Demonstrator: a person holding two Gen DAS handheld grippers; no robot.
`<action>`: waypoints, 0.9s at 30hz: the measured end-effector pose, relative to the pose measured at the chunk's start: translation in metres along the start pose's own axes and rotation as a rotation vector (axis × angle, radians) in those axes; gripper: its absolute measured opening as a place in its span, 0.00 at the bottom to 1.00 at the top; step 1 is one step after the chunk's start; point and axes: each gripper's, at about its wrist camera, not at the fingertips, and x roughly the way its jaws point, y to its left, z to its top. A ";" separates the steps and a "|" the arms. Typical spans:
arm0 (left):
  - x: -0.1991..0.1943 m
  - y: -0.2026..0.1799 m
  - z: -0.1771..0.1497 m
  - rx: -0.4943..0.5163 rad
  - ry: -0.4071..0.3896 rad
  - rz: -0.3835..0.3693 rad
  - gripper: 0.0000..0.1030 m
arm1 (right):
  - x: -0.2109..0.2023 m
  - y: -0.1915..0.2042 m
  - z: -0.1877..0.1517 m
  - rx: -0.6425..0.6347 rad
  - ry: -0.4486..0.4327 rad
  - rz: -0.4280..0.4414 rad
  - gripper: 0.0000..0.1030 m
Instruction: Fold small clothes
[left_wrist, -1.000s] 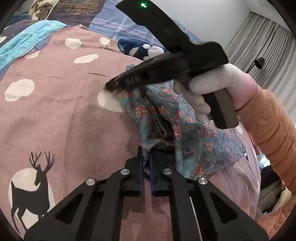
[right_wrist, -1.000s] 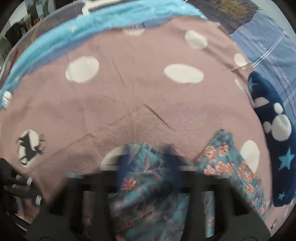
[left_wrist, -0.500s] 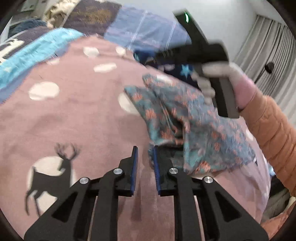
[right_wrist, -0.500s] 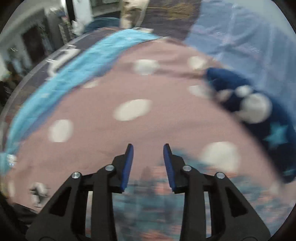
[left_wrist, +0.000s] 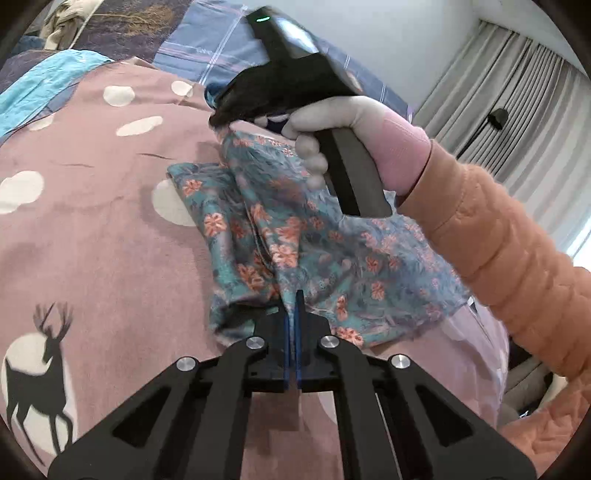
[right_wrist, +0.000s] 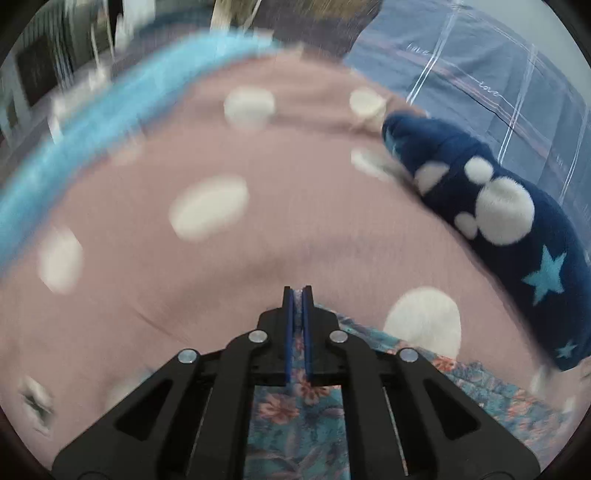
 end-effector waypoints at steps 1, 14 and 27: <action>-0.003 -0.001 -0.003 -0.001 -0.003 0.009 0.02 | -0.005 -0.002 0.003 0.010 -0.015 0.034 0.04; -0.002 0.006 -0.018 -0.025 0.052 0.042 0.06 | -0.027 -0.029 -0.023 0.065 -0.048 0.171 0.31; -0.035 -0.021 -0.015 0.030 -0.032 0.137 0.38 | -0.247 -0.115 -0.309 0.411 -0.331 -0.228 0.78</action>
